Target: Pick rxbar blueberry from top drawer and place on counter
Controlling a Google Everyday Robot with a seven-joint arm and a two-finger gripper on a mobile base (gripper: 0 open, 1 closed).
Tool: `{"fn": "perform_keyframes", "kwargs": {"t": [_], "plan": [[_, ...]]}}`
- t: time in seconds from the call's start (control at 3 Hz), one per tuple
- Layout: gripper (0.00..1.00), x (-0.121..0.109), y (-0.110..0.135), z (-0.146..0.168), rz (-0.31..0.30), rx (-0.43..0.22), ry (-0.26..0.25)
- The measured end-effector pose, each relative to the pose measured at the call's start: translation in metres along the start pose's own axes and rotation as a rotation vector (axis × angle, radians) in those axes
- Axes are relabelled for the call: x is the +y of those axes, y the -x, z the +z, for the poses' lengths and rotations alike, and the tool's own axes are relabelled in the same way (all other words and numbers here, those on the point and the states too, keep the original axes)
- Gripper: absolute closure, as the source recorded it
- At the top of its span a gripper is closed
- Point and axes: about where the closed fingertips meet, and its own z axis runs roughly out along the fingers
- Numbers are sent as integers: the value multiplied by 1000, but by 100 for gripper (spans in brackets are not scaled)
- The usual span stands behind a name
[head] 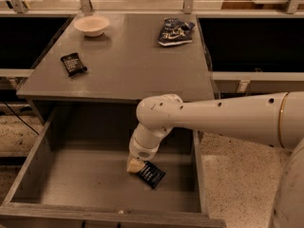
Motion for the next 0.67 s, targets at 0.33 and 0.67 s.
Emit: {"fn": "perform_keyframes", "kwargs": {"t": [0.33,0.67], "plan": [[100,2,7,-33,-23,6,-2],[100,8,17,-93,-67,28,-30]]}}
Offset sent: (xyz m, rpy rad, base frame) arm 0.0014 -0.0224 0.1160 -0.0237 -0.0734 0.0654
